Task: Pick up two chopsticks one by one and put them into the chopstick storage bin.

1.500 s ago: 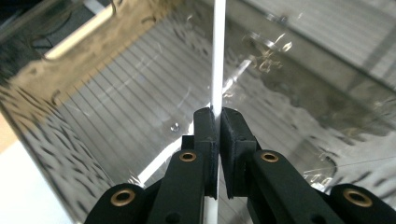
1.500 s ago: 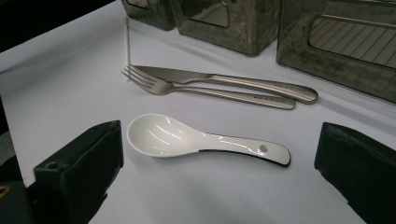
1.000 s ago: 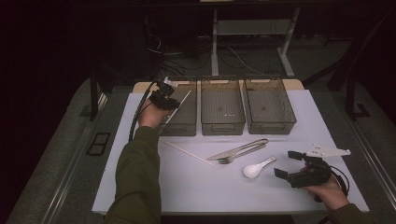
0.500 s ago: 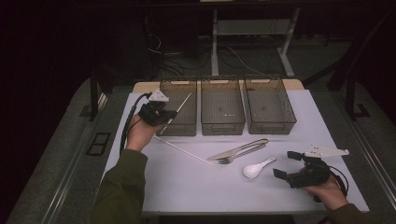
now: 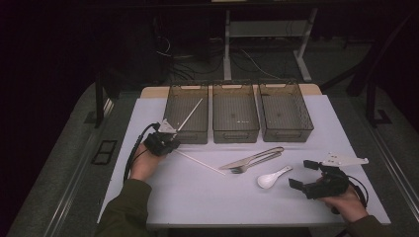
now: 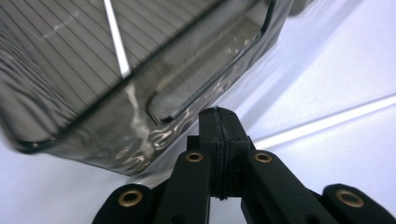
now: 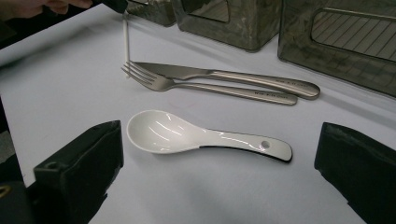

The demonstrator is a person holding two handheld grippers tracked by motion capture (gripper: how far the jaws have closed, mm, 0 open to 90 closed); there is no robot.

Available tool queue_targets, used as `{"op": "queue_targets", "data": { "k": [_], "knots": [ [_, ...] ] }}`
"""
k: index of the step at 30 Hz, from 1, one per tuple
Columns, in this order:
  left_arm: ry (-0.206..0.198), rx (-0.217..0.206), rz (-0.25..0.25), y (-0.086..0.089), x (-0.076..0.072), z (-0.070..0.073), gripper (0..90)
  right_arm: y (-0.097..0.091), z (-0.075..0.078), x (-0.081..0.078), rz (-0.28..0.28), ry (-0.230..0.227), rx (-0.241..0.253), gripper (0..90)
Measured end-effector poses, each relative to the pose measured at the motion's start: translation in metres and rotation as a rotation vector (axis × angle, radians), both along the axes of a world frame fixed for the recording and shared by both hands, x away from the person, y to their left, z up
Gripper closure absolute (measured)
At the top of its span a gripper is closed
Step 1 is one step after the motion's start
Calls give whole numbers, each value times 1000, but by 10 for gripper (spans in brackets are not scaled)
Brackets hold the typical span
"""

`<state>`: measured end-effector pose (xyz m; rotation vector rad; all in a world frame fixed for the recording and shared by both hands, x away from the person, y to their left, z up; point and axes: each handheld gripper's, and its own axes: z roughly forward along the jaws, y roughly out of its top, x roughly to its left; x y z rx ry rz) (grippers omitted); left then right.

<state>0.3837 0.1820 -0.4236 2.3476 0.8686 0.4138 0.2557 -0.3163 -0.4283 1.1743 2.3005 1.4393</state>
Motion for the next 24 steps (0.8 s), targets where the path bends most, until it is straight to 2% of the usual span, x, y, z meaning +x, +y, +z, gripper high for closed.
{"op": "queue_targets", "data": {
  "k": [9, 22, 24],
  "knots": [
    [10, 29, -10, -6, 4, -14, 887, 0, 0, -1, 1, 1, 1, 12],
    [39, 15, -2, 9, -8, -12, 887, 0, 0, -1, -1, 0, 1, 12],
    [41, 26, -13, 11, -10, -11, 887, 0, 0, -1, -1, 0, 2, 12]
  ]
}}
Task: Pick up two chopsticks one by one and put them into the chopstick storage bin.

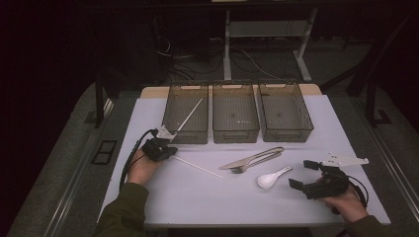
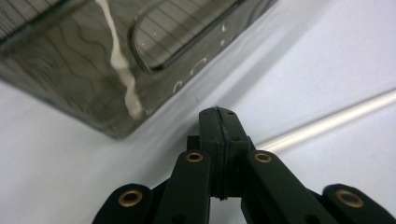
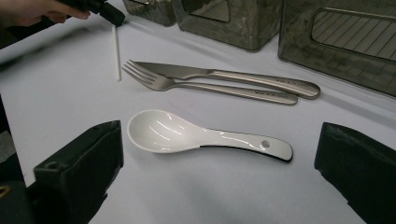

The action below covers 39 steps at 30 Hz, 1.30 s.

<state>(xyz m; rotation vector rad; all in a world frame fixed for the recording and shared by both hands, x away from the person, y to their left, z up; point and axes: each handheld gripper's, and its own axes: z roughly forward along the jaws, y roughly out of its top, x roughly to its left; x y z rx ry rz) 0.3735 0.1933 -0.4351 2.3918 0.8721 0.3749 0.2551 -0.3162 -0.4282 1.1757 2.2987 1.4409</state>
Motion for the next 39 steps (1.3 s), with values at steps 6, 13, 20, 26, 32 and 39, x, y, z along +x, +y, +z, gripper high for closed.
{"op": "queue_targets", "data": {
  "k": [6, 13, 20, 26, 32, 39],
  "knots": [
    [9, 3, -5, 3, -10, 1, 887, 0, 0, 0, 1, 2, -1, 12],
    [13, 0, -14, 8, -24, 1, 887, 0, 0, 0, 1, 1, -2, 12],
    [23, -6, -12, 17, -37, 2, 887, 1, 0, -1, 1, 4, -2, 12],
    [-9, -62, -23, 24, -43, 10, 885, 1, 0, -1, 4, 3, -7, 12],
    [-11, -160, -147, 15, -55, 21, 735, 1, 0, 0, 6, 3, -10, 12],
    [16, -123, -296, -13, -60, 15, 645, 1, 0, -1, 8, 2, -12, 12]
  ]
}}
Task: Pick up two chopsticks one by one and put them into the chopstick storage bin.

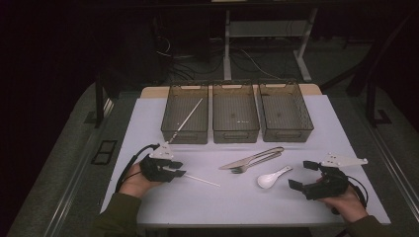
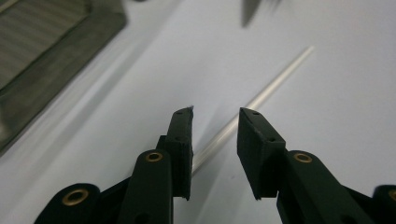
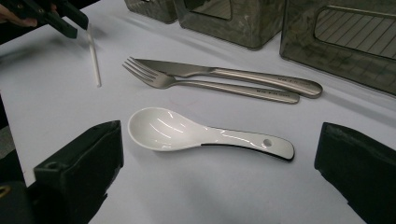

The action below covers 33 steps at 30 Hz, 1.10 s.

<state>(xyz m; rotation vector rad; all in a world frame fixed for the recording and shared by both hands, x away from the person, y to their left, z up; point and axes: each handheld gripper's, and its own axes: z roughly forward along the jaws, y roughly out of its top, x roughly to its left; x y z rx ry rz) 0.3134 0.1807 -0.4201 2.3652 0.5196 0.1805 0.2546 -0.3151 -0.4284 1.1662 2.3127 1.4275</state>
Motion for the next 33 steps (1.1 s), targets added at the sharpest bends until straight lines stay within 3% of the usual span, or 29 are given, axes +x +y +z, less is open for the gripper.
{"op": "queue_targets", "data": {
  "k": [8, 13, 20, 27, 33],
  "knots": [
    [5, 55, -119, -25, 1, -8, 699, 0, 0, 0, 1, 1, 0, 12],
    [11, 55, -154, -39, -1, -12, 706, 0, 0, 0, 0, 1, 0, 12],
    [-13, 77, -236, -65, -2, -14, 717, 0, 0, 0, -2, -1, 1, 12],
    [-19, 89, -254, -74, -1, -17, 780, 0, 0, 0, -1, 0, 4, 12],
    [-28, 83, -200, -73, 8, -17, 790, 0, 0, 0, -1, 0, 2, 12]
  ]
}}
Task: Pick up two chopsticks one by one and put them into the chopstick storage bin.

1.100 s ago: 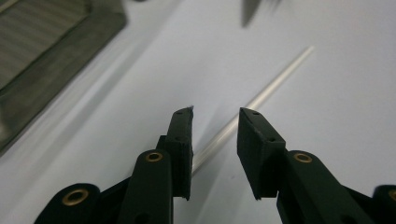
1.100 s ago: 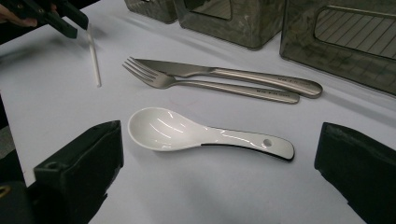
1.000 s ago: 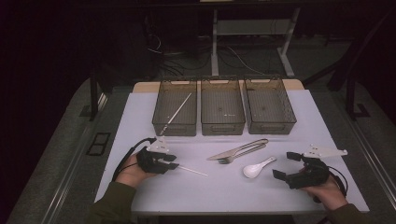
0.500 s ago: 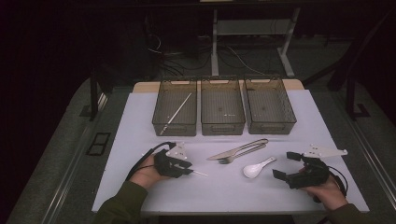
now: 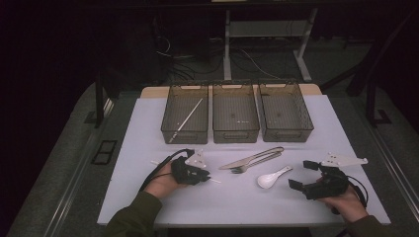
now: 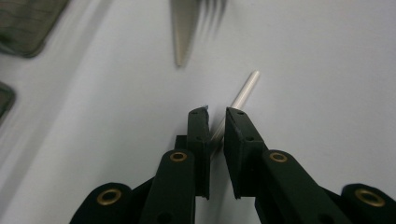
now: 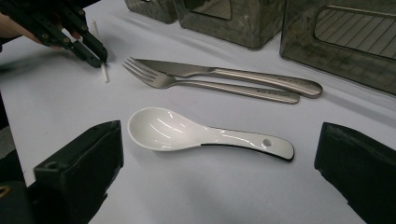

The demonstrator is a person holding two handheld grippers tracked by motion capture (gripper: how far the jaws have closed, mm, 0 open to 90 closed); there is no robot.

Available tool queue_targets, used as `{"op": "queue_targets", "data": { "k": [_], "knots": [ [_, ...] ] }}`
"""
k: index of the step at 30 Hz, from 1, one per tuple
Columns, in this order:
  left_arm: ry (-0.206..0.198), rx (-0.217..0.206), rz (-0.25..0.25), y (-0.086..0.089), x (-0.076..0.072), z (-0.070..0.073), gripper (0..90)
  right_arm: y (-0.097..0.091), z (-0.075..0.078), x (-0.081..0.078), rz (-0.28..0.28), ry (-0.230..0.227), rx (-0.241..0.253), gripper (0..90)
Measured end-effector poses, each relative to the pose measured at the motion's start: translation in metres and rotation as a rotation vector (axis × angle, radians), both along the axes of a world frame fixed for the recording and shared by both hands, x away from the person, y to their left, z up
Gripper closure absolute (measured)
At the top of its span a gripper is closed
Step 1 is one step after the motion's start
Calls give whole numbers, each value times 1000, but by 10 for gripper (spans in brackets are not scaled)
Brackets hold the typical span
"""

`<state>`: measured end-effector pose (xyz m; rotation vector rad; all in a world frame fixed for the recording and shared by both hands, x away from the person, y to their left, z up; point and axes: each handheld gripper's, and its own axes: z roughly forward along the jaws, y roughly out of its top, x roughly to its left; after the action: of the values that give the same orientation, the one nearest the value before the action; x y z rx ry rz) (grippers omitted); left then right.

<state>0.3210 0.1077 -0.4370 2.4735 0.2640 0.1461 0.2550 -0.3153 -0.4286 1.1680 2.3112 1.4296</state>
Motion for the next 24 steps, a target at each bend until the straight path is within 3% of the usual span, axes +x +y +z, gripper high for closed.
{"op": "queue_targets", "data": {
  "k": [6, 9, 15, 19, 24],
  "knots": [
    [-33, -13, 92, 4, 16, 2, 844, 0, 0, 0, -2, 0, 0, 12],
    [-8, -26, 88, 6, 21, 1, 826, -1, 0, 0, 1, 0, 0, 12],
    [-1, -20, 79, 8, 20, 1, 766, 0, 0, 0, 4, 0, 0, 12],
    [-6, -64, 126, 27, 22, 12, 722, -1, 0, 0, 2, 1, 1, 12],
    [4, -10, 185, 60, 34, 11, 610, 0, 0, 0, 1, 2, 0, 12]
  ]
}}
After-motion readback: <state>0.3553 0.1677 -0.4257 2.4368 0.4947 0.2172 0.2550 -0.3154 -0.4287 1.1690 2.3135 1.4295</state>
